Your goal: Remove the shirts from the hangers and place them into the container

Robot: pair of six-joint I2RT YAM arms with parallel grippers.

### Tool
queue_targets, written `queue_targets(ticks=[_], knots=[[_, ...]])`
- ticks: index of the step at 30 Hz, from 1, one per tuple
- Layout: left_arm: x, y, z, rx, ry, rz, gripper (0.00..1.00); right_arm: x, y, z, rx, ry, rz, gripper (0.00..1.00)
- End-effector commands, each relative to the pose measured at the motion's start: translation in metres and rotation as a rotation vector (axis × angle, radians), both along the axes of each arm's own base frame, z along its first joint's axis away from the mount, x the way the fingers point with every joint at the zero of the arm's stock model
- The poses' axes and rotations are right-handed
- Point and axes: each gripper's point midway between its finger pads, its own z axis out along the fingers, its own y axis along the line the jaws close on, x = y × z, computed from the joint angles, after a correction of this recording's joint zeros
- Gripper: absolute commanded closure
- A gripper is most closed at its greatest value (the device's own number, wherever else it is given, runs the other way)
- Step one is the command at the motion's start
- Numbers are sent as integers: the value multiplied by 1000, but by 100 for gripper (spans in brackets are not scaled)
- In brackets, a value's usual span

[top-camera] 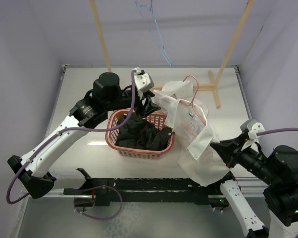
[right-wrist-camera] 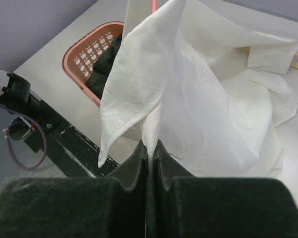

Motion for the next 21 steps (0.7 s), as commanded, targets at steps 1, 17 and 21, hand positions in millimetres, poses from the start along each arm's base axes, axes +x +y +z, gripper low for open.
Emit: queue_targets(ticks=[1,17,21], knots=[[6,-11,33,-6,-166,43,38,-13,8,16,43,-43,59,100],[2,-64,19,20,-251,-55,36,-21,15,23,69,-52,106,100],[0,-74,6,51,-254,-67,36,-22,16,26,80,-58,116,100]])
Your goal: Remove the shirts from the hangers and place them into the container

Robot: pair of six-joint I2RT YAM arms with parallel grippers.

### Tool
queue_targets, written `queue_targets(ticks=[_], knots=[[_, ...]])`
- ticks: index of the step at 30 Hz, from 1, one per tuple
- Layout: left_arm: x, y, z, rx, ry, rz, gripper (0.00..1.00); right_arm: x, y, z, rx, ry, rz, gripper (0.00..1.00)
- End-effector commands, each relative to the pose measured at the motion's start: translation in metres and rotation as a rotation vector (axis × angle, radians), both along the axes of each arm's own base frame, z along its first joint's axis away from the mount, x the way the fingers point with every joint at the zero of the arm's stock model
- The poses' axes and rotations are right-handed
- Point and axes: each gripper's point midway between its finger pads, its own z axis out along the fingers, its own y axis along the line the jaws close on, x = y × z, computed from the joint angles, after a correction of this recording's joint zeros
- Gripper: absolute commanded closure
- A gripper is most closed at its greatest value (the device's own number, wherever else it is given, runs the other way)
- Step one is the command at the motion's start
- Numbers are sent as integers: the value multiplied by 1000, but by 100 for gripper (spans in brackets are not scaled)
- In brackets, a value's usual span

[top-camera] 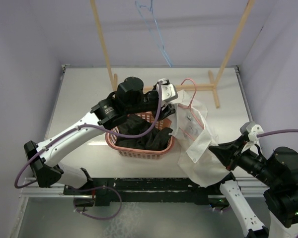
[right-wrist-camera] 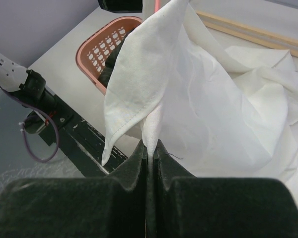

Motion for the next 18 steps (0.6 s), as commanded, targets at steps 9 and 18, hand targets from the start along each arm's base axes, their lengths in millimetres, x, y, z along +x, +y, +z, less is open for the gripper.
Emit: queue_targets(ticks=[9,18], knots=[[8,-15,14,-37,-147,45,87,-3,10,25,58,-73,57,100],[21,-3,20,-73,-264,186,100,12,-2,22,53,-43,-50,100]])
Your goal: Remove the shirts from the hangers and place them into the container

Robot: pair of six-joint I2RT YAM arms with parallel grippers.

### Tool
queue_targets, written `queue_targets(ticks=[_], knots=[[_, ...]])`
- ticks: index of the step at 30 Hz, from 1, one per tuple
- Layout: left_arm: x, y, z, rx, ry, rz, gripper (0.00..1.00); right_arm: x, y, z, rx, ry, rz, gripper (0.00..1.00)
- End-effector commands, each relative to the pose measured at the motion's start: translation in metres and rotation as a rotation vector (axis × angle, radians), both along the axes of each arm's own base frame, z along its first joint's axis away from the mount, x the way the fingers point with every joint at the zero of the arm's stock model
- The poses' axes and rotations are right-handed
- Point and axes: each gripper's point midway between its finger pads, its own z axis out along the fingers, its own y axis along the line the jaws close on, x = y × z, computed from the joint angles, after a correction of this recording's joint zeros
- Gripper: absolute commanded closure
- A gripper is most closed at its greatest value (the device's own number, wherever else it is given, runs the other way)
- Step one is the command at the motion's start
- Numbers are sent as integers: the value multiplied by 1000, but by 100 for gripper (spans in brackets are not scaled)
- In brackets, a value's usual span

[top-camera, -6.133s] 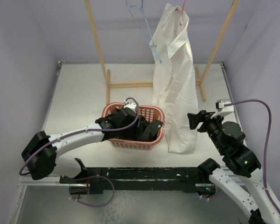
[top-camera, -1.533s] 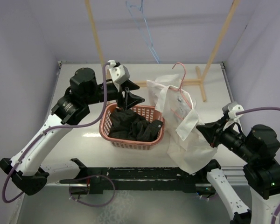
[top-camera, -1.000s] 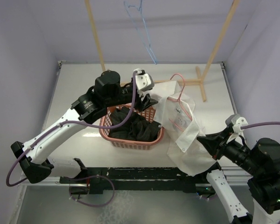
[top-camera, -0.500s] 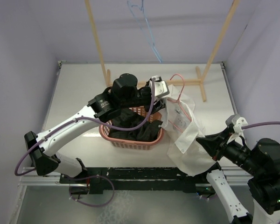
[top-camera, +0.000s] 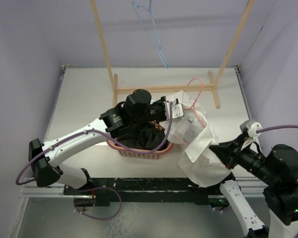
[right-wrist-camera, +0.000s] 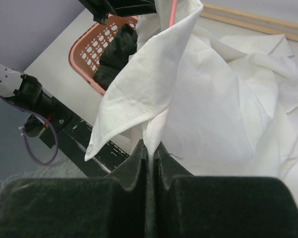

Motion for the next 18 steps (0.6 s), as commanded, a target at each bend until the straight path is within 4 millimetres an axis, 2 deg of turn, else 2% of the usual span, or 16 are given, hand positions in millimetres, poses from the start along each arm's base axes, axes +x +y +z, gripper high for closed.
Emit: queue_targets(ticks=[1,3,5,8,13,15,18], knots=[[22,18,62,-232,-98,215,100,19,-10,24,29,-75,-103,91],[28,27,70,-258,-153,275,100,33,-29,21,-4,-59,-233,61],[33,34,79,-278,-207,334,100,42,-42,25,-29,-56,-315,23],[43,42,92,-290,-292,435,100,55,-59,43,-63,-83,-417,2],[62,53,106,-261,-431,624,100,63,-97,92,-78,-227,-627,2],[67,55,115,-256,-456,668,100,66,-107,102,-84,-262,-681,5],[70,55,124,-234,-487,710,100,73,-108,106,-84,-275,-693,9]])
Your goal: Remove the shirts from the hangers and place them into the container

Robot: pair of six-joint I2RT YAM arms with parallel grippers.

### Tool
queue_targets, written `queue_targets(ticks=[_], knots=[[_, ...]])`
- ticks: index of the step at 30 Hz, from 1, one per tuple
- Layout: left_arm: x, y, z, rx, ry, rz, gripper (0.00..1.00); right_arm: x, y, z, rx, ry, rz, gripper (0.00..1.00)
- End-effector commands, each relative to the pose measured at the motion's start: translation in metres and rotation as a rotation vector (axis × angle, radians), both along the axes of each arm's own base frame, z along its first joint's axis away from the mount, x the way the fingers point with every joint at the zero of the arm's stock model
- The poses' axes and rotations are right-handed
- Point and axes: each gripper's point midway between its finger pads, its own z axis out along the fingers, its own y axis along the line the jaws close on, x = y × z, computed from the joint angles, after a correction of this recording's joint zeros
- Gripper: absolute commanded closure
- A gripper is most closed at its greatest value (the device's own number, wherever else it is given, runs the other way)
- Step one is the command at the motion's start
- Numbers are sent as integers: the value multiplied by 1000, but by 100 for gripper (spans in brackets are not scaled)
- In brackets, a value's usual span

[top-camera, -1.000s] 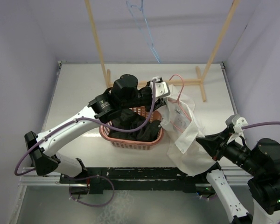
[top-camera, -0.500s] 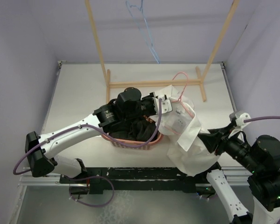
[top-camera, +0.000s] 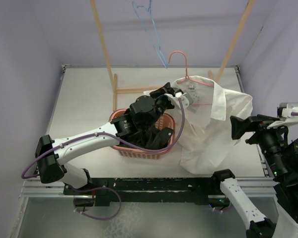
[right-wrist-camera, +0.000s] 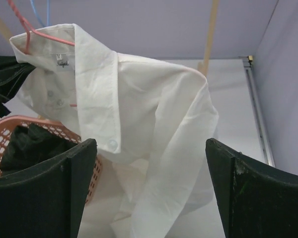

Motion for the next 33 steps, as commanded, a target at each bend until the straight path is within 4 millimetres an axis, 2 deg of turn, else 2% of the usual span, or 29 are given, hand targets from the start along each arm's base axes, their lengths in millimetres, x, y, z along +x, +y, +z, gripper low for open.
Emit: queue_targets(ticks=[1,3,5,10,16,19,24,33], knots=[[11,26,66,-121,-134,186,100,12,-19,26,-17,-96,-110,9],[12,27,71,-105,-151,212,100,18,-15,24,-16,-95,-98,9],[11,28,73,-99,-161,223,100,27,-3,19,-8,-85,-41,9],[8,29,81,-106,-149,221,100,51,22,-7,10,-15,68,10],[9,35,109,-163,-86,254,100,61,60,-37,34,-17,265,11],[8,37,118,-180,-49,258,100,63,71,-51,40,-13,326,13],[4,40,122,-190,-6,244,100,67,62,-56,28,-82,275,13],[1,34,119,-180,7,224,100,83,51,-35,94,-384,189,15]])
